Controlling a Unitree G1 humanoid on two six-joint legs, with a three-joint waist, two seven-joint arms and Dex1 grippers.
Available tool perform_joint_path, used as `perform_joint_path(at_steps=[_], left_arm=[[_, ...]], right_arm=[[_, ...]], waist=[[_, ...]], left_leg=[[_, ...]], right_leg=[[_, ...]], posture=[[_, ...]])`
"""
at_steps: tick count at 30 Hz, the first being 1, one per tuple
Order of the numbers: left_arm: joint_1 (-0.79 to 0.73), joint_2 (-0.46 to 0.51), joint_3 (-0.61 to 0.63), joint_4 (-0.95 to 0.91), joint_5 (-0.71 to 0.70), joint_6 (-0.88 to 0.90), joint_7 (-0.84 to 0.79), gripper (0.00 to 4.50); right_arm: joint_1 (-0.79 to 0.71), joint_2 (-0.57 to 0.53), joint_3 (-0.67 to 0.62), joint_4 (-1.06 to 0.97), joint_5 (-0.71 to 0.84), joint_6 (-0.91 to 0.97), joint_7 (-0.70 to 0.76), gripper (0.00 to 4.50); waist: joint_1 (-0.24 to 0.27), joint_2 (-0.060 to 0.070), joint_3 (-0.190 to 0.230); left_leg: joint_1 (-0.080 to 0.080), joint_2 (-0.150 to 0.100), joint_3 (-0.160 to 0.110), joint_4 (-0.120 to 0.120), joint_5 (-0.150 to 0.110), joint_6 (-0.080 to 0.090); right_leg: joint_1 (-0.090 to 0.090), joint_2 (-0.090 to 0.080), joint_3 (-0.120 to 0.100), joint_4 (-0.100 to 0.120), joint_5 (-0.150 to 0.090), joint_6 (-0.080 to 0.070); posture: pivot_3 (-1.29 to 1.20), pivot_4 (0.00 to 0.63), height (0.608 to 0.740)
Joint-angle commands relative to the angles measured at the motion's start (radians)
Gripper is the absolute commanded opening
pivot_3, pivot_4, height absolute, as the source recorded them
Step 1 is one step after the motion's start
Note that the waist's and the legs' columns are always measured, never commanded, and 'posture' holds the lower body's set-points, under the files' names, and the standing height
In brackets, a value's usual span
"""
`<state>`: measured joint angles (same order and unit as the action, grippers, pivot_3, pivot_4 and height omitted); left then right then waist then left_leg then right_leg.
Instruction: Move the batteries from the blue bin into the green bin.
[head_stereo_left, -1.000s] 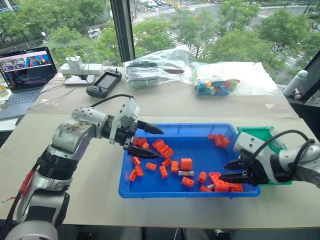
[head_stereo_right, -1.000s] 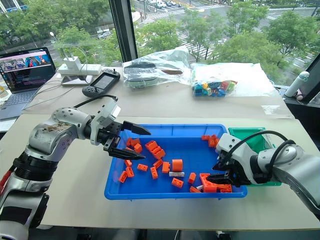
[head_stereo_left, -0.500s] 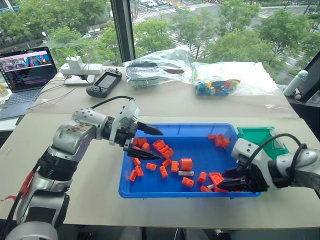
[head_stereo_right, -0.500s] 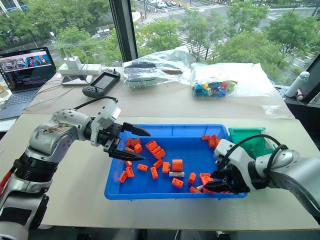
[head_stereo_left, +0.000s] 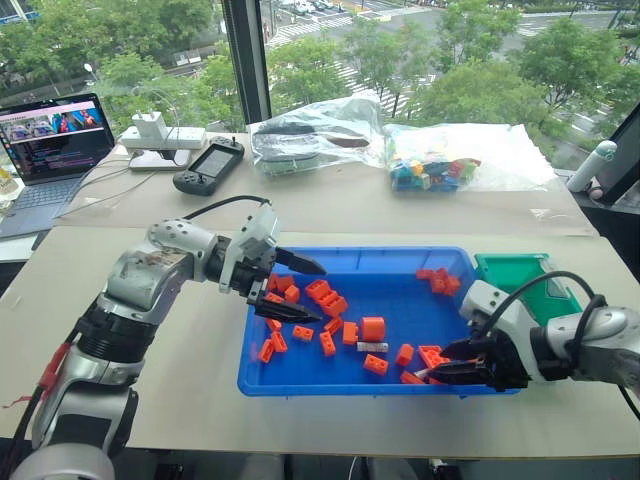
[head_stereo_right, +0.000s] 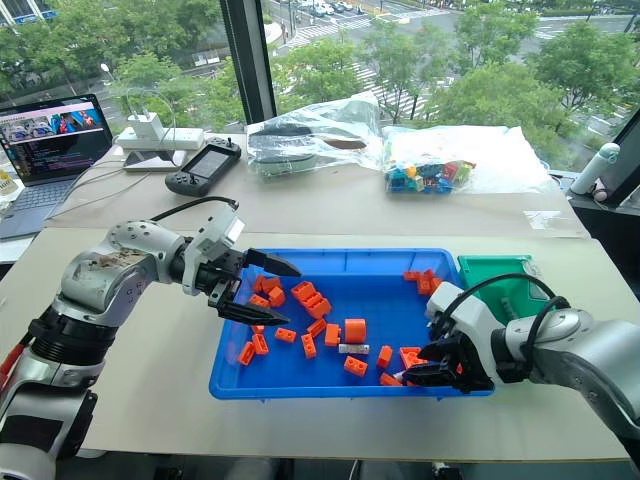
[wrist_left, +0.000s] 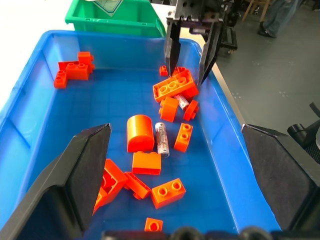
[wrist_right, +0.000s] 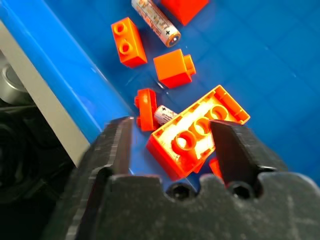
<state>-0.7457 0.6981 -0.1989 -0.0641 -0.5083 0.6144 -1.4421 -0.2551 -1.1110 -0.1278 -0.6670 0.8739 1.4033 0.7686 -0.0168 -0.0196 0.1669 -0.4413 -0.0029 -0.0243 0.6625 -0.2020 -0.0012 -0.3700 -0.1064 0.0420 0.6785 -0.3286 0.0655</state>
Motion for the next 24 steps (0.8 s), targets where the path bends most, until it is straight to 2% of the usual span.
perform_joint_path(at_steps=[1, 3, 6, 8, 11, 12, 13, 14, 16, 17, 19, 24], left_arm=[[-0.004, 0.007, -0.002, -0.019, 0.008, -0.011, -0.001, 4.50], [-0.007, 0.008, -0.006, -0.011, 0.018, -0.012, 0.005, 4.50], [-0.006, 0.006, -0.007, -0.003, 0.024, -0.016, 0.006, 4.50], [-0.006, 0.004, -0.009, 0.001, 0.025, -0.015, 0.009, 4.50], [-0.005, -0.004, -0.011, 0.003, 0.028, -0.016, 0.018, 4.50], [-0.004, -0.007, -0.011, 0.002, 0.028, -0.016, 0.021, 4.50], [0.000, -0.009, -0.011, 0.000, 0.030, -0.016, 0.023, 4.50], [0.005, -0.010, -0.009, -0.003, 0.031, -0.017, 0.027, 4.50], [0.012, -0.012, -0.007, -0.008, 0.031, -0.017, 0.031, 4.50], [0.014, -0.013, -0.005, -0.011, 0.030, -0.016, 0.034, 4.50], [0.022, -0.012, -0.002, -0.017, 0.030, -0.015, 0.039, 4.50], [0.041, -0.010, 0.004, -0.036, 0.026, -0.010, 0.054, 4.50]], right_arm=[[-0.085, 0.073, -0.107, -0.018, 0.078, 0.035, -0.059, 4.42], [-0.190, 0.174, -0.169, 0.014, 0.069, 0.052, -0.168, 4.46], [-0.395, 0.330, -0.293, 0.100, 0.064, 0.173, -0.352, 4.46], [-0.474, 0.343, -0.319, 0.145, 0.136, 0.207, -0.448, 4.46], [-0.532, 0.249, -0.217, 0.273, 0.273, 0.211, -0.707, 4.46], [-0.548, 0.209, -0.183, 0.322, 0.362, 0.211, -0.773, 4.46], [-0.587, 0.063, -0.024, 0.367, 0.524, 0.211, -0.729, 4.46], [-0.606, -0.023, 0.070, 0.408, 0.666, 0.211, -0.753, 4.46], [-0.624, -0.158, 0.225, 0.469, 0.932, 0.160, -0.818, 4.46], [-0.628, -0.190, 0.270, 0.466, 1.023, 0.110, -0.861, 4.46], [-0.639, -0.240, 0.368, 0.457, 1.098, 0.060, -0.845, 4.46], [-0.573, -0.271, 0.488, 0.468, 1.098, -0.021, -0.835, 4.46]], waist=[[-0.002, 0.000, 0.000], [-0.007, 0.000, 0.000], [-0.014, -0.001, 0.000], [-0.009, -0.001, 0.000], [0.000, -0.001, 0.000], [0.001, -0.002, 0.001], [0.001, -0.002, 0.001], [0.002, 0.002, 0.003], [-0.002, 0.003, 0.003], [-0.004, 0.002, 0.004], [-0.007, 0.002, 0.004], [-0.025, 0.002, 0.004]], left_leg=[[0.000, 0.000, 0.000, 0.000, 0.000, 0.000], [0.000, 0.000, 0.000, 0.000, 0.000, 0.000], [0.001, 0.001, 0.000, 0.000, 0.000, 0.000], [0.000, 0.000, 0.000, 0.000, 0.000, -0.001], [0.000, 0.000, 0.000, -0.001, 0.000, -0.001], [0.000, 0.000, -0.001, -0.001, 0.000, -0.001], [-0.001, 0.000, -0.001, -0.001, 0.000, 0.000], [-0.001, 0.000, 0.000, -0.002, 0.000, 0.000], [-0.004, 0.000, 0.001, -0.001, 0.000, 0.001], [-0.004, 0.000, 0.001, -0.002, 0.000, 0.001], [-0.004, 0.001, 0.000, -0.001, -0.001, 0.002], [-0.004, 0.001, 0.000, -0.001, -0.001, 0.002]], right_leg=[[0.000, 0.000, 0.000, 0.000, 0.000, 0.000], [0.000, 0.000, 0.000, 0.000, 0.000, 0.000], [0.000, 0.001, 0.000, 0.001, 0.000, 0.000], [-0.001, 0.000, 0.000, 0.002, 0.000, 0.000], [-0.001, -0.001, 0.000, 0.003, 0.000, 0.000], [-0.001, -0.001, -0.001, 0.004, 0.000, 0.000], [0.000, -0.001, -0.001, 0.003, 0.000, 0.000], [0.000, -0.001, -0.001, 0.002, 0.000, 0.000], [-0.003, -0.003, 0.000, 0.001, 0.000, 0.000], [-0.002, -0.002, 0.000, 0.001, 0.000, 0.000], [-0.001, -0.001, -0.001, 0.000, 0.000, 0.000], [-0.001, -0.001, 0.000, -0.001, 0.000, 0.000]], posture=[[0.00, 0.150, 0.732], [0.00, 0.150, 0.732], [0.00, 0.150, 0.732], [0.00, 0.150, 0.732], [0.00, 0.150, 0.732], [0.00, 0.150, 0.732], [0.00, 0.150, 0.732], [0.00, 0.150, 0.732], [0.00, 0.150, 0.732], [0.00, 0.150, 0.732], [0.00, 0.150, 0.732], [0.00, 0.150, 0.732]])
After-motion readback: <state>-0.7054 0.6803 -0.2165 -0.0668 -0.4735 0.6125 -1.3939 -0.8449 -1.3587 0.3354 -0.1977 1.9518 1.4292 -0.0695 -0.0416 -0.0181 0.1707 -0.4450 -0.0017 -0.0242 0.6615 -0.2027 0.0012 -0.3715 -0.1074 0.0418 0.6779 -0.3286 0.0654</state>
